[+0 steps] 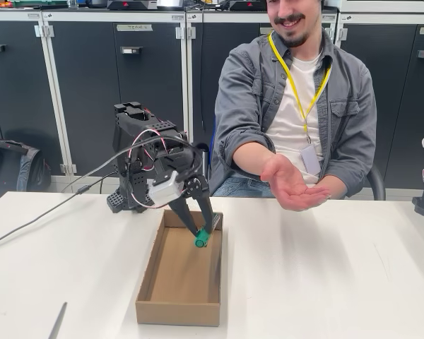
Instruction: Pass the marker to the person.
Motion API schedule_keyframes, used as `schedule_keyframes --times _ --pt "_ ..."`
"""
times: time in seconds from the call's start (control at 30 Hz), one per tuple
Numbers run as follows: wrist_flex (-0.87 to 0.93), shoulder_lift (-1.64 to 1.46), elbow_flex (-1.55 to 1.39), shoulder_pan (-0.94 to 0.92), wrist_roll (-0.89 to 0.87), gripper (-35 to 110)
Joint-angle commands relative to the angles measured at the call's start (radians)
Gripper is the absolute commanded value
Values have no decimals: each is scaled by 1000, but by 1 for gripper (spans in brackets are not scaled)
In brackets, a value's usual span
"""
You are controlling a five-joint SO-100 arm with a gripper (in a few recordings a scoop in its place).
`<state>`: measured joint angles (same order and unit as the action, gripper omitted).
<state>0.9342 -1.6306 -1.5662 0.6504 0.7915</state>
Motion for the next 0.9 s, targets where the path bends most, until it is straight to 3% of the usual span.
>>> schedule_keyframes --times 0.0,0.33,0.87 --pt "11 -95 97 -5 31 -5" --pt "40 -158 190 26 94 -5" --pt "83 232 638 98 104 -5"
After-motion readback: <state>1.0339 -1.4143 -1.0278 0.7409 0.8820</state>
